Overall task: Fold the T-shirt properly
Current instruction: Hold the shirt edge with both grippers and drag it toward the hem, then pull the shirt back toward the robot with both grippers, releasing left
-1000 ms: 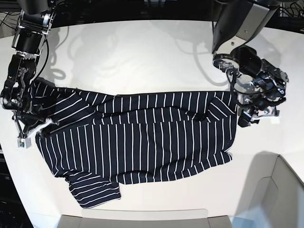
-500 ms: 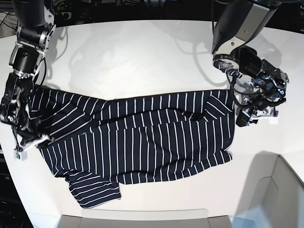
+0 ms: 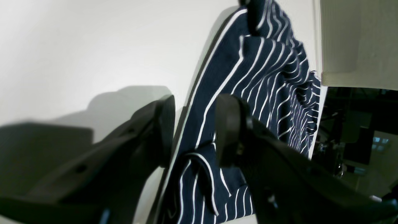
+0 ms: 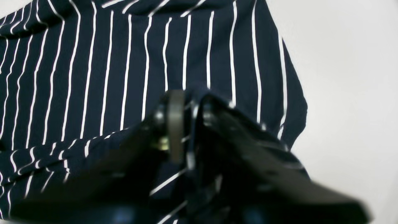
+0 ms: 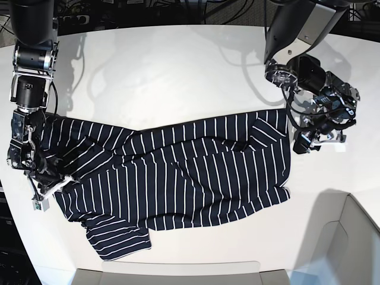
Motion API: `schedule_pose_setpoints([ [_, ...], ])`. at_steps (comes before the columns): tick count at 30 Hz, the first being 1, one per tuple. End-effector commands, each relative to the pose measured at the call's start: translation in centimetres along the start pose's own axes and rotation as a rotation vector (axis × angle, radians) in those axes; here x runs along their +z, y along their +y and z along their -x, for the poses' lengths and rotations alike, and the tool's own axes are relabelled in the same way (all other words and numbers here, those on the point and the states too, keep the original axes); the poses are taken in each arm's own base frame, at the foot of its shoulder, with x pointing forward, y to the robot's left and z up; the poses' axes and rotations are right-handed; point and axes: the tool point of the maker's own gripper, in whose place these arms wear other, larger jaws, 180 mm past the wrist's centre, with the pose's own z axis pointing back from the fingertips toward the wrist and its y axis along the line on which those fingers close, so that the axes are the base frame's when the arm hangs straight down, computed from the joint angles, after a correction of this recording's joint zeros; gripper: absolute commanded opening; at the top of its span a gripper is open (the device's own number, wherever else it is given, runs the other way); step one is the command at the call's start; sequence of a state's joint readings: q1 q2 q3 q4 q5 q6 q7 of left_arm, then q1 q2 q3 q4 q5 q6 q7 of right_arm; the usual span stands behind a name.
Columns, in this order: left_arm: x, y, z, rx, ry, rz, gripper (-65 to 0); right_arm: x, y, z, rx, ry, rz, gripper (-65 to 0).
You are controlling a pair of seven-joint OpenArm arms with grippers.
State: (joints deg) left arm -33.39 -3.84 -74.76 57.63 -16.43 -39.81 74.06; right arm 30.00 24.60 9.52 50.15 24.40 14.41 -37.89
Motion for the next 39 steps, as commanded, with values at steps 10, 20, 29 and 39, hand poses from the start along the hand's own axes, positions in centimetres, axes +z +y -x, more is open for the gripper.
schedule_pose_setpoints([
  [10,1.1,-1.4,-1.4,-0.254,0.027,-0.080,-44.5,4.0,2.9,-5.0,0.150,-0.198,-0.034,-28.1],
  [20,1.5,-11.9,4.6,-0.984,0.132,-0.087,-65.0,7.7,0.0,-0.6,0.103,-0.132,0.044,-55.5],
  [29,-1.1,-13.1,11.7,-1.162,0.290,0.000,-65.0,6.5,-2.6,4.1,0.026,-0.012,0.074,-65.0],
  [39,-4.2,-6.5,13.5,-1.151,0.399,-0.153,-65.0,3.1,-1.9,8.1,0.013,0.150,0.039,-65.0],
])
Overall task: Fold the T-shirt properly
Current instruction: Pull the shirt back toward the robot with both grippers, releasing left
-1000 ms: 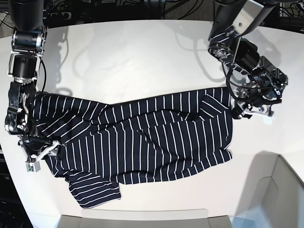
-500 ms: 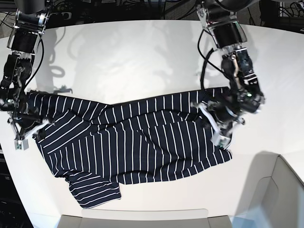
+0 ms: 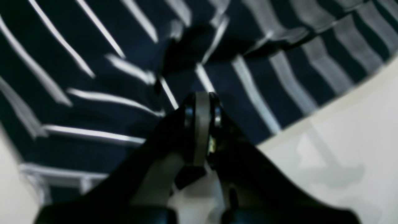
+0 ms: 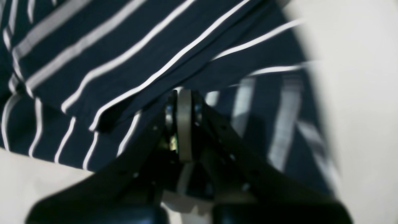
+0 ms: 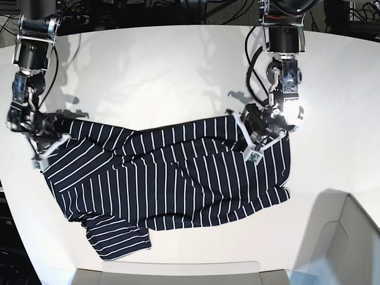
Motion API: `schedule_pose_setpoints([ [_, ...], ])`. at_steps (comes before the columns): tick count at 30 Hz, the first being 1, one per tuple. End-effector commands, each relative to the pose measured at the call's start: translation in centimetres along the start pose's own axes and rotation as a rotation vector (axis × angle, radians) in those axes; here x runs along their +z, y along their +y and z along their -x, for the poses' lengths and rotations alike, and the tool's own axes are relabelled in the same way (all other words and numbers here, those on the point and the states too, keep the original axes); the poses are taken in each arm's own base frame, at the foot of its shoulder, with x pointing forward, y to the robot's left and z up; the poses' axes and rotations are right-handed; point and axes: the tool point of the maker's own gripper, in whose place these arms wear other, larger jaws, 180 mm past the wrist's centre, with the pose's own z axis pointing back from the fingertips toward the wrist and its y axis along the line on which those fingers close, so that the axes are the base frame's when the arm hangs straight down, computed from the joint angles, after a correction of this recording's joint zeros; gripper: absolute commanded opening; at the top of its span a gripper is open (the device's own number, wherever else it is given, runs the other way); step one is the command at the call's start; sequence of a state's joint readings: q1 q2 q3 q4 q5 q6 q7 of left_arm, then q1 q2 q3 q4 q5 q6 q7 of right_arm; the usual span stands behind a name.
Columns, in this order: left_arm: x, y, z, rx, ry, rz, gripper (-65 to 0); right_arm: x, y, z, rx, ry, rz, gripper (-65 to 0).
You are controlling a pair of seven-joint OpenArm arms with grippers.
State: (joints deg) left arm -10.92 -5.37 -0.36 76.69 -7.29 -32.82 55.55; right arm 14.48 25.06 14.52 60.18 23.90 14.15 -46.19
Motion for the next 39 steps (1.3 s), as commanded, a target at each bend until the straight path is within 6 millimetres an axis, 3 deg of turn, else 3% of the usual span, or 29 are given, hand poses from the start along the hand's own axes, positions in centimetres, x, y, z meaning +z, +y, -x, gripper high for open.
schedule_pose_setpoints([
  [1,-0.5,1.1,0.3,-0.026,0.050,-0.040,-65.0,0.5,-0.3,-2.3,0.032,-0.047,0.008,-65.0],
  [5,-1.8,2.4,3.4,-0.035,0.123,-0.077,-65.0,0.0,-0.6,-1.5,0.108,-0.002,0.064,-65.0],
  [7,-1.7,3.6,5.9,-0.039,0.166,-0.099,-65.0,-0.3,-0.6,-1.0,0.128,0.014,0.079,-65.0],
  [16,0.9,9.0,13.3,0.050,0.265,-0.187,-65.0,0.3,-1.9,1.9,0.182,0.076,0.118,-65.0],
  [23,2.4,9.9,17.5,0.044,0.327,-0.207,-65.0,1.5,0.9,3.9,0.380,0.142,-0.005,-65.0],
  [32,4.7,7.0,25.8,-0.004,0.456,-0.087,-65.0,2.6,2.1,7.0,0.452,0.192,-0.031,-65.0],
  [39,6.2,4.9,30.1,0.013,0.508,-0.055,-65.0,4.0,3.6,8.5,0.514,0.182,-0.051,-65.0],
])
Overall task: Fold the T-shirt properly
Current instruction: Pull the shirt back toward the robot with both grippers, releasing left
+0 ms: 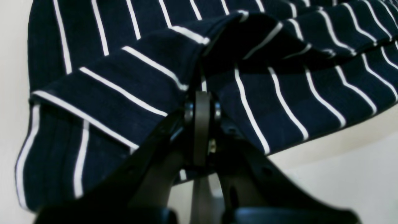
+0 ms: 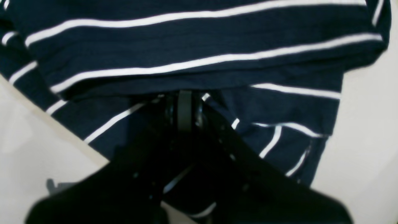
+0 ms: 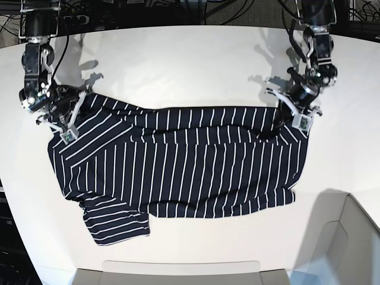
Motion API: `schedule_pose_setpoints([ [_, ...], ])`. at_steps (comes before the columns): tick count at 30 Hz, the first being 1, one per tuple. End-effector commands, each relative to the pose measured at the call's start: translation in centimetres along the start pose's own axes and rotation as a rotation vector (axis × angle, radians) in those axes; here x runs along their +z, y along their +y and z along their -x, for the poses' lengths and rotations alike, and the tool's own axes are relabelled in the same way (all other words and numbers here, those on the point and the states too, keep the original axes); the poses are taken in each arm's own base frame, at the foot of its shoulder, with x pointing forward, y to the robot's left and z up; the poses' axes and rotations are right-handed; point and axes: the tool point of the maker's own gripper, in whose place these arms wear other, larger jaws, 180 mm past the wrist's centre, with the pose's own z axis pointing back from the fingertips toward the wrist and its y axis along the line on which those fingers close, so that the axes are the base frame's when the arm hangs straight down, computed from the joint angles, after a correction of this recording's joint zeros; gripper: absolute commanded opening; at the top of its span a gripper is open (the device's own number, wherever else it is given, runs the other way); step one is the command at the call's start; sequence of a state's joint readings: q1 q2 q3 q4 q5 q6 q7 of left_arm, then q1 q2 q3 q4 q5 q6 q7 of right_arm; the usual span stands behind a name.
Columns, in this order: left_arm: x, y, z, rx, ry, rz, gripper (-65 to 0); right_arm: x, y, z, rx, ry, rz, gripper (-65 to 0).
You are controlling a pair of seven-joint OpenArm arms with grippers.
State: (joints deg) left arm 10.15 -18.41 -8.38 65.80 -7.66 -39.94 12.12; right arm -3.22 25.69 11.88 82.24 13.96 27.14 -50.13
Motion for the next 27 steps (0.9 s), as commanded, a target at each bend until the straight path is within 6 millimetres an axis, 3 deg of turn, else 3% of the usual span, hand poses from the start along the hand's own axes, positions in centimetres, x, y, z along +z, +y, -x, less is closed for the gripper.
schedule_pose_setpoints([
  [1,5.9,0.3,15.4,-0.111,0.724,-0.026,-65.0,0.5,-0.3,0.7,0.029,0.039,0.007,-65.0],
  [4,7.4,-0.2,17.3,-0.090,0.747,-0.023,-65.0,0.6,0.4,1.6,0.036,0.051,-0.003,-65.0],
  [8,10.0,0.8,19.2,-0.032,0.776,-0.069,-65.0,0.6,0.5,2.2,0.032,0.064,-0.006,-65.0],
  [14,13.3,1.3,21.6,-0.010,0.794,-0.094,-65.0,1.4,-1.4,2.7,-0.029,0.049,0.038,-65.0],
  [16,13.8,2.1,21.3,0.007,0.774,-0.123,-65.0,1.6,-1.7,2.6,-0.037,0.043,0.048,-65.0],
  [20,13.7,4.9,16.5,-0.008,0.646,-0.233,-65.0,1.6,-1.8,2.3,-0.045,0.031,0.047,-65.0],
  [22,13.6,5.7,12.9,-0.033,0.562,-0.295,-65.0,1.6,-1.5,2.0,-0.040,0.022,0.042,-65.0],
  [25,15.1,7.1,7.4,-0.049,0.453,-0.424,-65.0,1.6,-0.7,0.6,-0.041,-0.020,0.035,-65.0],
  [27,14.8,7.6,2.5,-0.091,0.364,-0.478,-65.0,1.6,-0.6,-0.1,-0.037,-0.035,0.034,-65.0],
])
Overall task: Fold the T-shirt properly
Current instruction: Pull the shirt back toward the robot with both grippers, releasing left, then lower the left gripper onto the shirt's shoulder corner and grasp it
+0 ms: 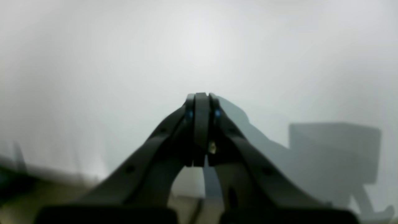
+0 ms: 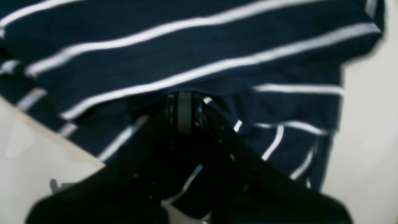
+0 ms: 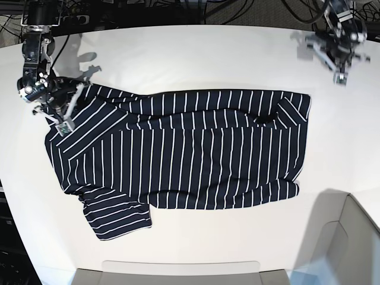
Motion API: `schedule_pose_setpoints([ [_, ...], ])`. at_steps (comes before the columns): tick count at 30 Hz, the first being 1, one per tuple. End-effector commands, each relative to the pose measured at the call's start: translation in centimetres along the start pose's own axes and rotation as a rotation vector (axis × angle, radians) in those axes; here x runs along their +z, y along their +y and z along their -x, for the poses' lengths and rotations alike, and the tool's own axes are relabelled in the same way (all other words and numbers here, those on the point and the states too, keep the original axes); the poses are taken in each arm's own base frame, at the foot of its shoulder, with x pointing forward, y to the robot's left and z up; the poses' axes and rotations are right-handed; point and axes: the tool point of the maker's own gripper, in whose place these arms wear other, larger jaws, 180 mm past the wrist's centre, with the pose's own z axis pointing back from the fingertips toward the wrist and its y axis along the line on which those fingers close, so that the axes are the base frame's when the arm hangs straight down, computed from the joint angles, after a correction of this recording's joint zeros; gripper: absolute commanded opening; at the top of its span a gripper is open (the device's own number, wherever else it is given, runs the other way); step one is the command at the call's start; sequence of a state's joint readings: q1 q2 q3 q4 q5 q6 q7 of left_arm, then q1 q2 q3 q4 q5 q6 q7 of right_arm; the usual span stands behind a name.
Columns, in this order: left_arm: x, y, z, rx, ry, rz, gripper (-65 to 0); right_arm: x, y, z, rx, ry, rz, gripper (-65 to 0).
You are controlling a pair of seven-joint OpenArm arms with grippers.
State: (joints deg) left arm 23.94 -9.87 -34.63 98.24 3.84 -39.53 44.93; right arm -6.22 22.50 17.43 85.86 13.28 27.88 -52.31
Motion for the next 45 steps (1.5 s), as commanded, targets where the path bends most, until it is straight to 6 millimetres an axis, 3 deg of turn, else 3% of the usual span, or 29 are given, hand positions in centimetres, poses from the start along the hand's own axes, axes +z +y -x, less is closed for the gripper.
schedule_pose_setpoints([
  [1,0.8,0.8,-3.4,-0.024,-0.071,-0.028,-65.0,0.6,-1.0,-1.0,0.016,-0.026,0.018,-65.0],
  [5,1.9,0.8,-9.4,-0.038,-0.104,-0.065,-65.0,0.7,-1.1,-1.6,0.018,-0.037,0.021,-65.0],
  [10,3.5,1.4,-14.4,0.010,-0.147,-0.102,-47.6,0.7,-1.2,-1.6,0.018,-0.035,0.023,-65.0],
  [13,3.7,1.2,-15.6,0.051,-0.148,-0.096,-41.2,0.7,-1.2,-1.6,0.018,-0.035,0.023,-65.0],
  [18,2.9,1.4,-14.0,0.189,-0.060,-0.072,-39.6,0.6,-1.1,-1.3,0.016,-0.030,0.020,-65.0],
  [23,0.2,1.6,-10.5,0.326,0.073,-0.008,-36.7,0.6,-1.0,-1.2,0.014,-0.028,0.018,-65.0],
  [27,-2.2,0.1,-7.2,0.405,0.178,0.072,-35.3,0.6,-1.0,-1.2,0.014,-0.027,0.018,-65.0],
  [32,-3.1,-0.4,-4.5,0.490,0.236,0.106,-35.3,0.6,-1.0,-1.2,0.014,-0.027,0.018,-65.0],
  [38,-3.0,0.7,-4.8,0.574,0.206,0.095,-35.3,0.5,-1.0,-1.1,0.015,-0.024,0.018,-65.0],
  [45,-2.9,-0.3,-8.7,0.622,0.031,0.211,-35.5,0.5,-0.9,-1.1,0.016,-0.024,0.017,-65.0],
])
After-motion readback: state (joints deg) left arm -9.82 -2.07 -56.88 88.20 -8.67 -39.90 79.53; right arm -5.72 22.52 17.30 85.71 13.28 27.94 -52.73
